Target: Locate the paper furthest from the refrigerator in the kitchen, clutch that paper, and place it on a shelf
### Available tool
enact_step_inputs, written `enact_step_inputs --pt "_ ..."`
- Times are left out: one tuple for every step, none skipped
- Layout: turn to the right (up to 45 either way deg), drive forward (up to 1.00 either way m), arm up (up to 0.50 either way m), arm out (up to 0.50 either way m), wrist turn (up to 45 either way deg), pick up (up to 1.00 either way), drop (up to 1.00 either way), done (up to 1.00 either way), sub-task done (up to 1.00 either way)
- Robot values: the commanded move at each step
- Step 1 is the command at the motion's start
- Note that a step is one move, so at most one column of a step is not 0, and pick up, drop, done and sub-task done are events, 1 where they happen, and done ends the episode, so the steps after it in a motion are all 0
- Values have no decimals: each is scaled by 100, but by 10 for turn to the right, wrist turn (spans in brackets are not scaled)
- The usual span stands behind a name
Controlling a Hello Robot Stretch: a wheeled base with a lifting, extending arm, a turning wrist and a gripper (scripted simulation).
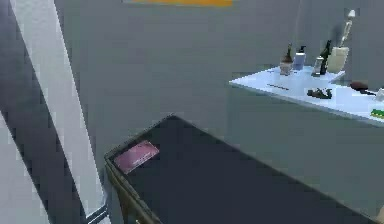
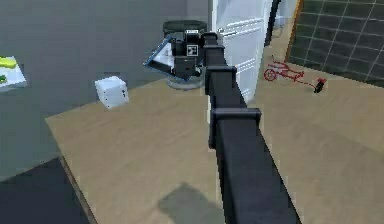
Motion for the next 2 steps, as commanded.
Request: enact_step_inputs --pt "450 0 0 0 0 0 0 0 0" --pt "450 0 0 0 0 0 0 0 0"
